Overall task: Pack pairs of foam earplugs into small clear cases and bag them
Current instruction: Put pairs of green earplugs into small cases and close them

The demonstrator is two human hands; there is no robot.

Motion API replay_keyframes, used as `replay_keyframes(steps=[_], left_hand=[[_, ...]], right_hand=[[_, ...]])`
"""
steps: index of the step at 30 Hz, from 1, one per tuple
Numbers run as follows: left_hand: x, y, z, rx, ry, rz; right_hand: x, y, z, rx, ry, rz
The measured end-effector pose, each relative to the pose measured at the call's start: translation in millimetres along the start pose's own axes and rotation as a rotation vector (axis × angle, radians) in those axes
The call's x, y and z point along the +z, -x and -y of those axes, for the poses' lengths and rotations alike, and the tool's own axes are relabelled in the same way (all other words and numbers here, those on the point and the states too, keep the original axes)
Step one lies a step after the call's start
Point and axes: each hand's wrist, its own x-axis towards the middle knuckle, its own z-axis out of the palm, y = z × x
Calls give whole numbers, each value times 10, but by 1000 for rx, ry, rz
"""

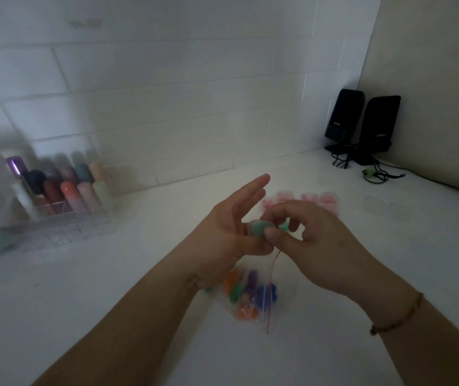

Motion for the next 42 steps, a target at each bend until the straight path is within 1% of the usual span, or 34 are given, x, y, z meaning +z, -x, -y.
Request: replay_keyframes(steps=[2,4,5,6,7,10,12,13,14,15,16,17,18,20,23,25,27,29,30,31,32,33,34,35,36,37,38,39,40,42], left_hand=[[43,3,28,139,-245,-83],[69,-20,61,342,-575,-215],[76,-26,85,406,-665,-243],[76,-30,102,432,-682,-260],[73,-35,108,434,-649,-274],[57,-39,101,422,-550,-315],[54,-39,100,374,-573,-309],[48,-38,108,344,-633,-309],[33,-37,119,325,-721,-316],[13,-39,135,323,-810,-327],[-5,-44,150,321,-878,-337],[-12,-48,159,302,-919,-348],[-20,-49,167,267,-940,-361],[-41,-58,190,186,-975,-376],[-54,-52,217,117,-1033,-352],[-54,-61,216,72,-1058,-314],[-89,-38,154,46,-1121,-197],[-160,8,60,4,-1126,35],[-221,58,11,-37,-1099,162],[-247,15,17,-68,-1078,250],[-268,-9,36,-81,-1064,299],[-275,-47,69,-95,-1055,303],[-277,-93,104,-139,-1035,272],[-273,-117,116,-168,-1064,274],[-246,-90,103,-161,-1139,340],[-229,-36,95,-118,-1236,427],[-200,27,66,-82,-1299,474],[-171,92,16,-49,-1324,483],[-169,146,-8,-25,-1341,453],[-121,103,41,12,-1354,406]], right_hand=[[-42,-13,-15,65,-100,-47],[-79,-27,-45,120,-192,-113],[-96,-34,-51,140,-230,-125],[-103,-38,-51,153,-281,-119],[-110,-36,-49,154,-356,-99],[-164,-22,-36,170,-688,-23],[-205,-48,-102,196,-763,-39],[-209,-76,-176,212,-703,-97],[-207,-120,-280,229,-542,-186],[-205,-162,-397,245,-309,-268],[-197,-191,-500,260,-89,-315],[-187,-207,-588,277,60,-325],[-170,-220,-661,296,129,-311],[-127,-241,-744,317,183,-276],[-85,-255,-736,358,278,-246],[-71,-248,-711,393,420,-226],[-50,-240,-707,393,538,-209],[-58,-237,-700,383,582,-206],[-92,-233,-691,366,577,-225],[-150,-224,-677,336,547,-257],[-227,-203,-650,298,497,-275],[-316,-167,-615,262,443,-261],[-414,-119,-577,233,411,-195],[-516,-60,-530,217,413,-76],[-605,2,-485,221,434,74],[-667,56,-446,244,456,225],[-704,97,-408,275,467,355],[-718,123,-383,300,470,451],[-709,129,-364,306,472,506],[-645,111,-358,287,503,540]])
